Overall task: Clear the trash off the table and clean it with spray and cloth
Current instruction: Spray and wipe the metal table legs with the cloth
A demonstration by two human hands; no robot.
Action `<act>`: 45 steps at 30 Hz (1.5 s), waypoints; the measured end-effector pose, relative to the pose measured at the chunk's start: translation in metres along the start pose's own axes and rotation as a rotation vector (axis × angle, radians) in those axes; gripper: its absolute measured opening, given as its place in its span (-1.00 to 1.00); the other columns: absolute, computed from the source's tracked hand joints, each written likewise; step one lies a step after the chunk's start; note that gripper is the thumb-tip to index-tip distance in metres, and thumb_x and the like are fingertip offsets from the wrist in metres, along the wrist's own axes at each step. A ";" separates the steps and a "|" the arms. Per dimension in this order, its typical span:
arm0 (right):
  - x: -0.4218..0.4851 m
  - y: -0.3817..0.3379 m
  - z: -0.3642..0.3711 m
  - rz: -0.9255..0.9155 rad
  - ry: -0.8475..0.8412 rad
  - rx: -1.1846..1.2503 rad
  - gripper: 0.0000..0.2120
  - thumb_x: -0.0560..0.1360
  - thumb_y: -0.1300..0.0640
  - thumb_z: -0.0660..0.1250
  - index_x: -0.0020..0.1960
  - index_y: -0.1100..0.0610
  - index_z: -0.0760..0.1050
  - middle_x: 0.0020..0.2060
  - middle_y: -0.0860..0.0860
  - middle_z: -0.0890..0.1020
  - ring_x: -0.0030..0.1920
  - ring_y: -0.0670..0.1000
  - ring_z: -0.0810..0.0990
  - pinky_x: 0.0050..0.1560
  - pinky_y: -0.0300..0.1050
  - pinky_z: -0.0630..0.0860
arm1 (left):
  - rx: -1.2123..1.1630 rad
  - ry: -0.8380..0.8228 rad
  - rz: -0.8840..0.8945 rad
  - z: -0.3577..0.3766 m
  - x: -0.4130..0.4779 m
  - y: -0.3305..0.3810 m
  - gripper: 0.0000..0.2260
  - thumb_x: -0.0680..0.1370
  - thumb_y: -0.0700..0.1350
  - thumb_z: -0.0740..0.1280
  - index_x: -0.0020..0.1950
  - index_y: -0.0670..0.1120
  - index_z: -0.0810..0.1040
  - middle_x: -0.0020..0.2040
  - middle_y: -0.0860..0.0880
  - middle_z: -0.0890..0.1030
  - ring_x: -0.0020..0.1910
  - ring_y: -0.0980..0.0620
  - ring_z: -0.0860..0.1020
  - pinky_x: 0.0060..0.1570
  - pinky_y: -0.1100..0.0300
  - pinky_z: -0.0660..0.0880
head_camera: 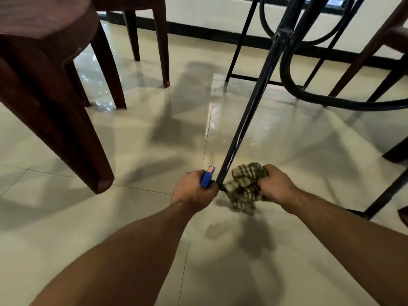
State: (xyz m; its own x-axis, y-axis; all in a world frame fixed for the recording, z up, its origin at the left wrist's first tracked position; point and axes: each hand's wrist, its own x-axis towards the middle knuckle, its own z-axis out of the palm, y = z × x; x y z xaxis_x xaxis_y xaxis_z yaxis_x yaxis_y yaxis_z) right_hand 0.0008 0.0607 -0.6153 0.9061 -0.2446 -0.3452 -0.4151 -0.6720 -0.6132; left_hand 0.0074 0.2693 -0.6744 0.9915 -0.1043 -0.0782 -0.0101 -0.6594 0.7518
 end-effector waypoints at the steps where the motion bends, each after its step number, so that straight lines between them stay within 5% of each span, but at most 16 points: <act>1: -0.005 -0.008 0.001 -0.021 0.056 0.121 -0.77 0.53 0.24 0.20 0.17 0.14 0.44 -0.01 0.08 0.61 -0.02 0.12 0.61 -0.01 0.07 0.61 | -0.011 0.007 0.008 -0.002 -0.001 0.002 -0.86 0.55 0.03 0.34 -0.17 0.03 0.50 -0.35 0.03 0.51 -0.38 0.01 0.44 -0.30 0.11 0.51; 5: -0.017 -0.034 0.012 -0.166 0.434 0.376 -0.67 0.50 0.22 0.32 0.19 -0.05 0.36 -0.02 0.03 0.62 -0.10 0.01 0.62 -0.11 -0.09 0.55 | -0.045 0.004 0.069 -0.006 -0.001 0.009 -0.83 0.49 0.06 0.30 -0.22 0.00 0.55 -0.34 0.03 0.58 -0.37 -0.01 0.52 -0.32 0.07 0.54; 9: -0.017 -0.066 0.006 -0.390 0.710 0.522 -0.54 0.40 0.34 0.31 0.21 -0.03 0.39 0.10 0.03 0.54 0.01 0.00 0.59 0.05 -0.04 0.61 | -0.115 0.090 0.145 -0.015 0.010 0.021 -0.75 0.54 -0.04 0.33 -0.32 0.04 0.39 -0.43 0.06 0.44 -0.45 0.06 0.35 -0.42 0.24 0.31; 12: -0.022 -0.097 -0.018 -0.603 0.904 0.438 -0.47 0.34 0.43 0.27 0.29 0.18 0.43 0.18 0.12 0.41 0.14 -0.03 0.47 0.15 -0.41 0.43 | -0.166 0.114 0.222 -0.024 0.017 0.039 -0.78 0.51 0.01 0.31 -0.31 0.02 0.39 -0.43 0.04 0.44 -0.45 0.02 0.38 -0.42 0.15 0.37; 16: -0.024 -0.146 -0.056 -0.873 1.092 0.141 -0.46 0.27 0.34 0.24 0.24 0.15 0.53 0.21 0.20 0.41 0.26 0.12 0.42 0.24 -0.37 0.34 | -0.162 0.132 0.277 -0.033 0.022 0.067 -0.78 0.42 0.06 0.22 -0.35 -0.02 0.35 -0.46 0.01 0.41 -0.46 -0.01 0.36 -0.43 0.16 0.31; 19: -0.006 -0.161 -0.065 -0.786 1.033 -0.162 -0.45 0.34 0.33 0.38 0.32 0.08 0.52 0.36 0.13 0.40 0.40 0.15 0.34 0.29 -0.11 0.46 | -0.161 0.163 0.291 -0.033 0.020 0.082 -0.75 0.39 0.06 0.21 -0.39 -0.05 0.28 -0.49 -0.01 0.36 -0.48 -0.04 0.30 -0.45 0.15 0.24; 21: 0.006 -0.145 -0.050 -0.722 0.929 -0.434 -0.36 0.40 0.26 0.44 0.46 0.09 0.41 0.53 0.12 0.25 0.55 0.17 0.12 0.49 0.08 0.28 | -0.182 0.197 0.274 -0.032 0.017 0.084 -0.75 0.39 0.04 0.23 -0.38 -0.06 0.27 -0.49 -0.02 0.35 -0.47 -0.07 0.29 -0.46 0.10 0.23; 24: 0.013 -0.129 -0.044 -0.762 0.858 -0.623 -0.32 0.46 0.19 0.44 0.53 0.12 0.31 0.59 0.12 0.15 0.59 0.14 -0.04 0.54 0.06 0.01 | -0.217 0.221 0.276 -0.033 0.014 0.079 -0.78 0.40 0.00 0.25 -0.33 -0.11 0.33 -0.44 -0.11 0.42 -0.43 -0.17 0.39 -0.45 -0.08 0.38; 27: 0.015 -0.150 -0.069 -0.787 0.948 -0.580 -0.37 0.50 0.24 0.41 0.53 0.17 0.31 0.59 0.11 0.17 0.59 0.14 0.01 0.50 0.04 -0.06 | -0.222 0.220 0.272 -0.032 0.016 0.072 -0.77 0.42 0.03 0.27 -0.29 -0.11 0.41 -0.42 -0.12 0.48 -0.41 -0.17 0.46 -0.41 -0.12 0.49; 29: 0.014 -0.152 -0.074 -0.786 0.974 -0.570 -0.38 0.47 0.32 0.41 0.50 0.19 0.36 0.57 0.11 0.23 0.58 0.14 0.08 0.50 0.11 0.12 | -0.227 0.228 0.263 -0.030 0.017 0.070 -0.76 0.43 0.03 0.28 -0.30 -0.11 0.42 -0.42 -0.13 0.47 -0.41 -0.18 0.46 -0.41 -0.14 0.49; 33: 0.016 -0.103 -0.051 -0.945 0.646 -0.658 -0.36 0.32 0.44 0.43 0.38 0.20 0.49 0.41 0.13 0.47 0.49 0.18 0.31 0.34 0.23 0.47 | -0.195 0.231 0.260 -0.030 0.015 0.070 -0.77 0.41 0.04 0.25 -0.35 -0.08 0.37 -0.44 -0.10 0.48 -0.44 -0.14 0.44 -0.44 -0.10 0.45; 35: 0.014 -0.093 -0.051 -1.013 0.537 -0.677 -0.38 0.30 0.47 0.42 0.34 0.19 0.54 0.36 0.12 0.53 0.45 0.17 0.39 0.37 0.18 0.45 | -0.206 0.213 0.254 -0.028 0.013 0.071 -0.78 0.41 0.04 0.25 -0.34 -0.06 0.38 -0.43 -0.08 0.48 -0.43 -0.12 0.44 -0.42 -0.06 0.44; 40: 0.019 -0.127 -0.077 -0.852 0.787 -0.295 -0.36 0.44 0.48 0.26 0.48 0.16 0.39 0.55 -0.02 0.26 0.59 0.01 0.09 0.53 -0.03 0.14 | -0.173 0.172 0.269 -0.014 0.012 0.069 -0.77 0.43 0.03 0.26 -0.34 -0.08 0.37 -0.46 -0.03 0.41 -0.47 -0.05 0.34 -0.45 0.06 0.33; 42: 0.025 -0.104 -0.067 -0.958 0.592 -0.371 -0.31 0.43 0.51 0.25 0.49 0.09 0.39 0.57 -0.06 0.21 0.60 -0.06 -0.01 0.54 -0.08 0.14 | -0.158 0.191 0.236 -0.009 0.012 0.066 -0.76 0.42 0.04 0.26 -0.33 -0.09 0.37 -0.45 -0.07 0.44 -0.47 -0.06 0.36 -0.47 0.08 0.31; 45: 0.025 -0.059 -0.040 -1.072 0.364 -0.538 -0.34 0.35 0.51 0.35 0.39 0.09 0.52 0.50 -0.02 0.39 0.57 -0.07 0.12 0.53 -0.09 0.22 | -0.155 0.152 0.185 -0.006 0.010 0.060 -0.79 0.47 0.01 0.32 -0.31 -0.03 0.42 -0.41 -0.04 0.51 -0.46 0.02 0.39 -0.47 0.17 0.36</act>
State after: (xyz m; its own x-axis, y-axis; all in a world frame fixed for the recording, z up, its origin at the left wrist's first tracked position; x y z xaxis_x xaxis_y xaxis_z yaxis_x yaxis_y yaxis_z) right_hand 0.0516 0.0661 -0.5593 0.7725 0.4798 0.4160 0.5522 -0.8310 -0.0672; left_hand 0.0178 0.2330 -0.6258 0.9828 -0.0921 0.1599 -0.1844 -0.5168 0.8360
